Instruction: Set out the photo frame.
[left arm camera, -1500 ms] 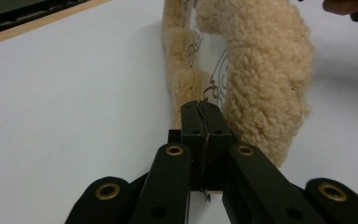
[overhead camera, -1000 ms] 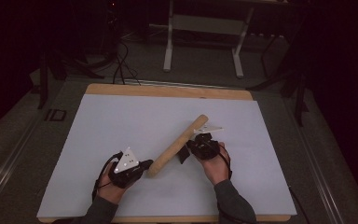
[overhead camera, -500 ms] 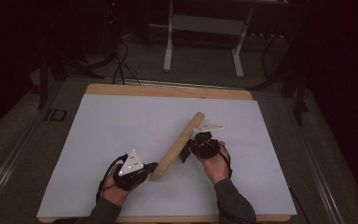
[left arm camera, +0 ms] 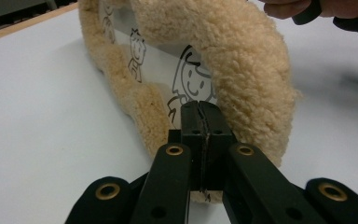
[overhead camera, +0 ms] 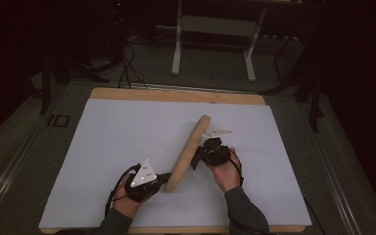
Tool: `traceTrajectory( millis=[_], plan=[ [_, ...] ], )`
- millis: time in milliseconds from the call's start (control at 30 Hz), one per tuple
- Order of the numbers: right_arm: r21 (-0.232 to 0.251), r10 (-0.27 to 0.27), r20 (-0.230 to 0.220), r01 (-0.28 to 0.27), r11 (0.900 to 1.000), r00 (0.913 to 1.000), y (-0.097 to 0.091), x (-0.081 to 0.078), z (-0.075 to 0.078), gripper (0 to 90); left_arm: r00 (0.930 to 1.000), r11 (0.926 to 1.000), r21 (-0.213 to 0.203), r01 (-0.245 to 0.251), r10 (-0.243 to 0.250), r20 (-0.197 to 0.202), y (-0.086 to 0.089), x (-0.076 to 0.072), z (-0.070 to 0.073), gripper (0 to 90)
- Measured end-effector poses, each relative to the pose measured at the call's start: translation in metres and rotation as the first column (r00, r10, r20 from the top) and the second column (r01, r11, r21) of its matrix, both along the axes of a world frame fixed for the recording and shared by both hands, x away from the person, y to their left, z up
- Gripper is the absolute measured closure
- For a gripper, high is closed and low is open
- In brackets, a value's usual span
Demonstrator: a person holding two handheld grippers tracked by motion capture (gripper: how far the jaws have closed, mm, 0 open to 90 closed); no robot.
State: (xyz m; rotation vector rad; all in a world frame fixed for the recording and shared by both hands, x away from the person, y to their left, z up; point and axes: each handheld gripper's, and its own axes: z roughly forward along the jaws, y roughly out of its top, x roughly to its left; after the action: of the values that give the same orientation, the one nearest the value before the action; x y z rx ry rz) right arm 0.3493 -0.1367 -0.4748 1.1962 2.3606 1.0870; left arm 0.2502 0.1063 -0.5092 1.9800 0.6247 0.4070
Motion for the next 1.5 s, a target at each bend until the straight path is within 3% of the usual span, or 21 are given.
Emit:
traceTrajectory(
  millis=[500,533,1033,1500],
  plan=[
    [-0.005,0.019,0.0,-0.019,0.9998,0.9998,0.0,-0.001,0.003,89.5,0.9992,0.9995,0.003,0.033,-0.033,0.022,-0.014,-0.002,-0.002,90.0],
    [-0.008,0.021,0.001,-0.021,0.9998,0.9998,0.0,-0.001,0.004,89.5,0.999,0.9993,0.017,0.034,-0.034,0.03,-0.016,-0.003,-0.002,90.0],
    [-0.02,0.038,-0.004,-0.038,0.9991,0.9993,0.002,-0.001,0.005,89.6,0.9981,0.9984,0.022,0.051,-0.052,0.034,-0.03,-0.002,-0.004,90.0],
    [-0.026,0.056,-0.017,-0.056,0.9981,0.9983,0.007,-0.002,0.004,89.7,0.9984,0.9985,0.045,0.032,-0.034,0.045,-0.045,-0.001,-0.008,90.0]
  ],
)
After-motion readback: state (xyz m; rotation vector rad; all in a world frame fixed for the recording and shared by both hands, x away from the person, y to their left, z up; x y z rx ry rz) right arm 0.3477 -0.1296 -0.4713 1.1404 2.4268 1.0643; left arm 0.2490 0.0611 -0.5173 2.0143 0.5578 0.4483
